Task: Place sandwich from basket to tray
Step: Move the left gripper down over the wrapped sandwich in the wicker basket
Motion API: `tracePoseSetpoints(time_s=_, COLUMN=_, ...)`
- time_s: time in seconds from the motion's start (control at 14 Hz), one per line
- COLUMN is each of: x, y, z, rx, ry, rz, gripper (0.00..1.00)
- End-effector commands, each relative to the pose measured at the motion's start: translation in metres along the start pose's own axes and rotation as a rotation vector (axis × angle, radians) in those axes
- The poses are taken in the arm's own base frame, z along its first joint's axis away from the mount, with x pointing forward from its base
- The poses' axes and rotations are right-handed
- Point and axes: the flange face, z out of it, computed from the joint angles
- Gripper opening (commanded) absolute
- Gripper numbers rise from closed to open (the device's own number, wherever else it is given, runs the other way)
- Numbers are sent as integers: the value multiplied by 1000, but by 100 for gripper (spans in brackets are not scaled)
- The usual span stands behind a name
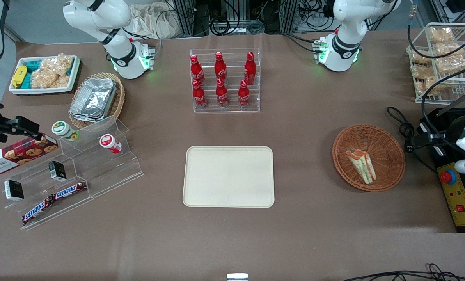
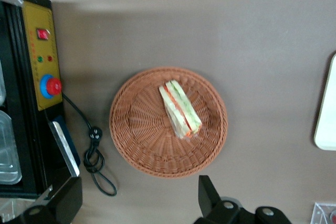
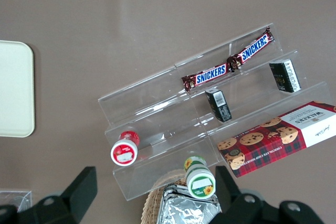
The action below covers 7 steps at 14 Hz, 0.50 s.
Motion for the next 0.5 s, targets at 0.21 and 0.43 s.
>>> tracePoseSetpoints(time_s=0.21, x=-6, y=18, z=126, rx=1, ry=-103, rz=-124, gripper=99)
tracePoseSetpoints(time_s=0.43, x=-8, y=27, z=188, rx=-11, ry=-58, rz=-243, gripper=99)
